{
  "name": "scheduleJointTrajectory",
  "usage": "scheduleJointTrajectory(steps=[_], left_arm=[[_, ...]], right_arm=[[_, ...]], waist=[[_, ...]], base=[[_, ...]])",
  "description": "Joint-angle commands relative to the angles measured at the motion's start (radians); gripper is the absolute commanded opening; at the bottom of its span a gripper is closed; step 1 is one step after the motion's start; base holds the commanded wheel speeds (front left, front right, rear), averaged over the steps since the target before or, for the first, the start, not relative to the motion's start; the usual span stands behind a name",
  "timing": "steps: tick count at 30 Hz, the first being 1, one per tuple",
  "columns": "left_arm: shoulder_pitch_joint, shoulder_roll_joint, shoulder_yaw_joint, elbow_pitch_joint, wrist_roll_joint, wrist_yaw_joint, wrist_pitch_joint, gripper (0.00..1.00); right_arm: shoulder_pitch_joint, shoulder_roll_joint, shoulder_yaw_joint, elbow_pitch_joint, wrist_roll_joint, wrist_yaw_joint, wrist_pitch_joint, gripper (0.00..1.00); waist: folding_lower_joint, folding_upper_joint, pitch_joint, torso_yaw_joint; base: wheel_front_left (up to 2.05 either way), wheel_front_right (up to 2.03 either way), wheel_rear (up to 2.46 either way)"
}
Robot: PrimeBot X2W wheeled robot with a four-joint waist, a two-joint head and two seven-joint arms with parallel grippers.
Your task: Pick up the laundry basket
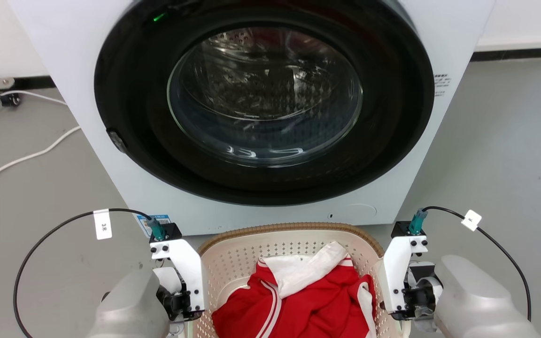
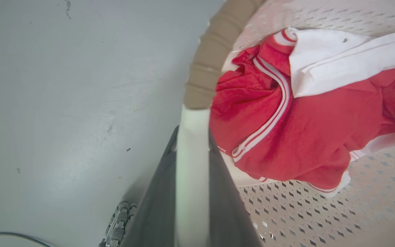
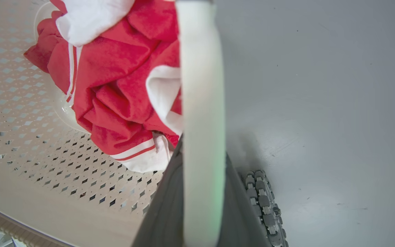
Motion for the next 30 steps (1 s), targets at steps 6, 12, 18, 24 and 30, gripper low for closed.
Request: scheduleJointTrajectory(steps=[6, 12, 18, 24, 30], left_arm=[[0.022, -0.002, -0.004, -0.003, -0.009, 0.007, 0.005, 0.0], [0.035, -0.003, -0.01, -0.003, -0.013, 0.007, 0.008, 0.0], [0.051, -0.009, -0.015, -0.003, -0.018, 0.009, 0.015, 0.0], [0.06, -0.013, -0.019, -0.003, -0.023, 0.009, 0.024, 0.0], [0.061, -0.015, -0.024, -0.003, -0.023, 0.007, 0.025, 0.0]], right_arm=[[0.024, -0.011, 0.018, 0.004, 0.018, 0.003, 0.006, 0.0], [0.031, -0.003, 0.034, 0.003, 0.033, 0.003, 0.014, 0.0], [0.043, 0.002, 0.049, 0.003, 0.048, 0.003, 0.019, 0.0], [0.048, 0.0, 0.063, 0.003, 0.062, 0.003, 0.014, 0.0], [0.046, 0.0, 0.072, 0.005, 0.073, 0.003, 0.011, 0.0]], waist=[[0.0002, 0.0, -0.04, 0.007], [0.0002, 0.0, -0.056, 0.004], [0.0002, 0.0, -0.069, 0.004], [0.0002, 0.0, -0.08, 0.007], [0.0002, 0.0, -0.084, 0.009]], base=[[0.0, 0.0, 0.0], [0.0, 0.0, 0.0], [0.0, 0.0, 0.0], [0.0, 0.0, 0.0], [0.0, 0.0, 0.0]])
